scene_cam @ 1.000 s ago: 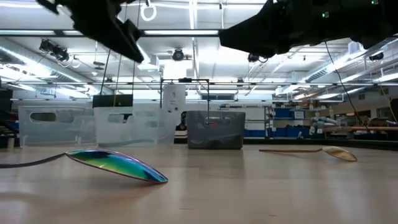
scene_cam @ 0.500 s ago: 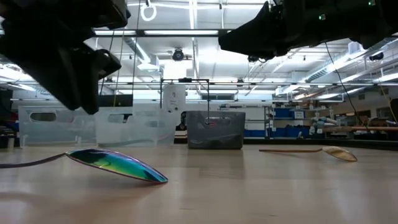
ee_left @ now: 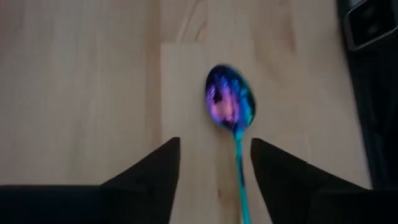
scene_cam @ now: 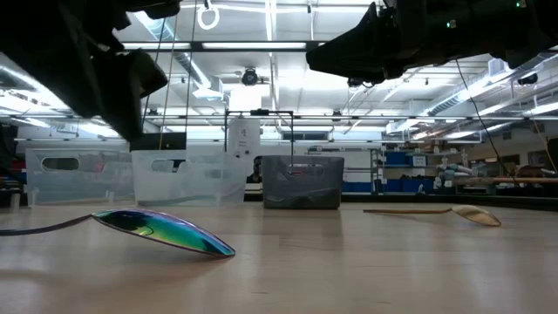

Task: Sort silverware by color (type)
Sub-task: Put the blue spoon into the right transparent bin

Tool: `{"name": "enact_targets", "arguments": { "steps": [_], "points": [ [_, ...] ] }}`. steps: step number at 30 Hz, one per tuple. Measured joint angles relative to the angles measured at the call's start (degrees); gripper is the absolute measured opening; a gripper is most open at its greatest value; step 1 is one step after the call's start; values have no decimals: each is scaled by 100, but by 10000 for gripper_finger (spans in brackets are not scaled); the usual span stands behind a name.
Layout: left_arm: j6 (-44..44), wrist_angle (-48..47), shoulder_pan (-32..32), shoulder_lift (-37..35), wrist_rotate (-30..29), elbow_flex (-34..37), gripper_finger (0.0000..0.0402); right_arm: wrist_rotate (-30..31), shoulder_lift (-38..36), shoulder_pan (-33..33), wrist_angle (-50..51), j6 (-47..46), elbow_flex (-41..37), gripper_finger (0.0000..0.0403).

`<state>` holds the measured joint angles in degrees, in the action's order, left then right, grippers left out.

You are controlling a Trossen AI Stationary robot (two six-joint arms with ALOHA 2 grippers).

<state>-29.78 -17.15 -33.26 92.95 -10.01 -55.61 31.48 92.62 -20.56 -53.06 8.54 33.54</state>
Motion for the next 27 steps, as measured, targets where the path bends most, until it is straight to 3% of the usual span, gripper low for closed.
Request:
{"name": "enact_targets", "arguments": {
  "steps": [6, 11, 16, 27],
  "points": [
    [169, 188, -79, 6, -4, 0, 245, 1, 0, 8, 37, 0, 0, 171],
    [189, 101, -246, 93, -229, -85, 247, 34, 0, 11, 35, 2, 0, 171],
    [190, -719, -312, 428, -346, -622, 247, 55, 0, 11, 14, 0, 0, 171],
    [-258, -1247, -254, 991, -64, -1016, 247, 57, -1, 11, 4, 6, -2, 171]
  ]
}}
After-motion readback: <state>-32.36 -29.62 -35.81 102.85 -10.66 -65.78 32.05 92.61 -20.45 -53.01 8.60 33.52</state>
